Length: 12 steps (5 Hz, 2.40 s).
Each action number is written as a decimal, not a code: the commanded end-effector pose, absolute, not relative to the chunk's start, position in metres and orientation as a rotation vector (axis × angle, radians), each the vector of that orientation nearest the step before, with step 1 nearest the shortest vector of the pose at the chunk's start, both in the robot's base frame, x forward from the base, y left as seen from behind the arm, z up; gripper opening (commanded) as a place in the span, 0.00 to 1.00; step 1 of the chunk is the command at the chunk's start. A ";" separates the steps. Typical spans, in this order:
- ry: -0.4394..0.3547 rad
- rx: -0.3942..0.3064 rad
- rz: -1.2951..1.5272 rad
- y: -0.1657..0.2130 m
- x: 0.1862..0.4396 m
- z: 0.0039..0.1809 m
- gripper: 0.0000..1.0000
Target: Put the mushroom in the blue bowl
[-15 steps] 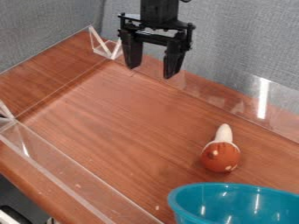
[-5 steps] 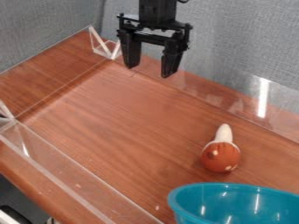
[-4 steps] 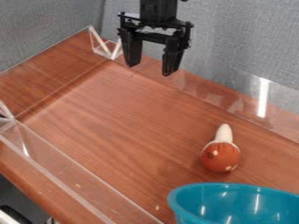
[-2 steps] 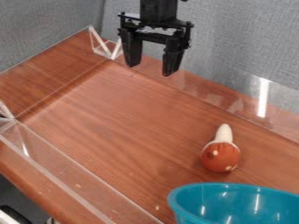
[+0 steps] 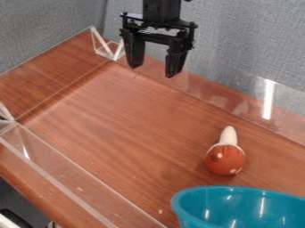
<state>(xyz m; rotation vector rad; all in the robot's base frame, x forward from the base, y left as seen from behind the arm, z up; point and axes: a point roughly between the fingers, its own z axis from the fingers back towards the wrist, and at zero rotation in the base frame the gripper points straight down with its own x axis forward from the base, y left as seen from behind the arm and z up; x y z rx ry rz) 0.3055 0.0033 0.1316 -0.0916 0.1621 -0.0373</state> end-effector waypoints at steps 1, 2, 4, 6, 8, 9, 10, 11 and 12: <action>0.126 -0.088 -0.048 0.001 0.306 0.144 1.00; 0.129 -0.088 -0.050 0.000 0.304 0.143 1.00; 0.130 -0.092 -0.051 -0.001 0.304 0.143 1.00; 0.126 -0.097 -0.053 -0.001 0.304 0.144 1.00; 0.121 -0.103 -0.049 0.000 0.304 0.144 1.00; 0.135 -0.105 -0.061 -0.006 0.304 0.137 1.00; 0.147 -0.107 -0.074 -0.012 0.303 0.130 1.00; 0.157 -0.109 -0.094 -0.020 0.302 0.123 1.00; 0.161 -0.111 -0.122 -0.033 0.302 0.116 1.00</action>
